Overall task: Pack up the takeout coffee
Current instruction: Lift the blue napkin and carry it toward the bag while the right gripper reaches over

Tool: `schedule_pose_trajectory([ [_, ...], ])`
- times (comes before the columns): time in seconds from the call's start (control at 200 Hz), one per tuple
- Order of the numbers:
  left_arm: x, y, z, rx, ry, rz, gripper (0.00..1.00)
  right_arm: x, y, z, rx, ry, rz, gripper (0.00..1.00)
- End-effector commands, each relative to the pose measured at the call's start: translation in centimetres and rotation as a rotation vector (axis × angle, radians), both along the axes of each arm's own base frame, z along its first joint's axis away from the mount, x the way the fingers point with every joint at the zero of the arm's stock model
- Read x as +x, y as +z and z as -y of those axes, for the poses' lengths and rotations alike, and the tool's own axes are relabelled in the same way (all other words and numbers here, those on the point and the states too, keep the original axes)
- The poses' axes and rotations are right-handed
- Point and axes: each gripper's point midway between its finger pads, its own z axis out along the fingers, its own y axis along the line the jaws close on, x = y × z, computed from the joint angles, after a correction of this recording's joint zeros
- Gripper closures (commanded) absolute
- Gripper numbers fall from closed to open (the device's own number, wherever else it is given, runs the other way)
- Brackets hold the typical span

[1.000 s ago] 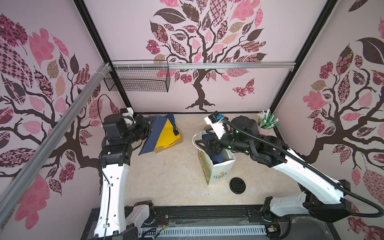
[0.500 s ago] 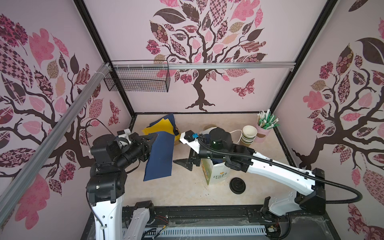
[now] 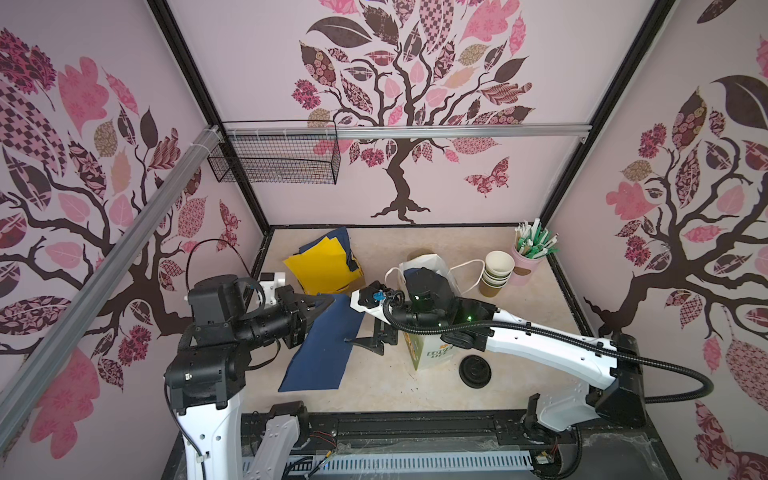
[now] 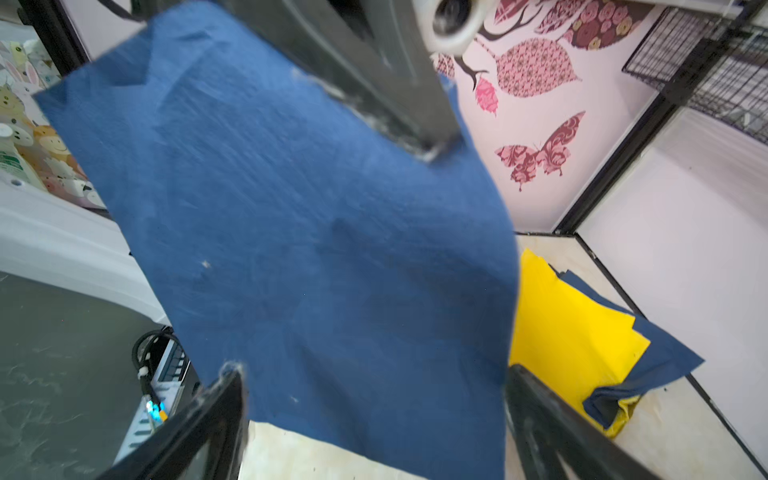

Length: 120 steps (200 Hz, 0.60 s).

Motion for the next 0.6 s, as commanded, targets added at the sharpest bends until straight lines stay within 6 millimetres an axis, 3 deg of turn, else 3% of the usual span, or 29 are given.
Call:
schedule_pose_trajectory([
  [0.0, -3.0, -0.5, 0.6, 0.146, -0.140, 0.145, 1.00, 0.0, 2.4, 2.9, 0.023, -0.043, -0.065, 0.00],
  [0.135, -3.8, -0.4, 0.9, 0.154, -0.163, 0.231, 1.00, -1.8, 1.3, 4.1, -0.030, 0.018, -0.105, 0.00],
  [0.24, -4.3, 0.8, 1.6, 0.124, -0.205, 0.317, 1.00, -3.9, 0.7, 3.3, -0.065, 0.146, -0.187, 0.03],
  [0.385, -4.7, 1.4, 2.0, 0.110, -0.251, 0.350, 1.00, -4.8, 1.2, 2.2, -0.079, 0.205, -0.216, 0.09],
  [0.515, -4.6, 1.0, 2.0, 0.110, -0.244, 0.349, 1.00, -6.4, 2.1, 1.9, -0.059, 0.305, -0.267, 0.19],
  [0.595, -4.3, 1.4, 2.0, 0.100, -0.242, 0.365, 1.00, -6.9, 2.5, 1.8, -0.041, 0.339, -0.286, 0.32],
])
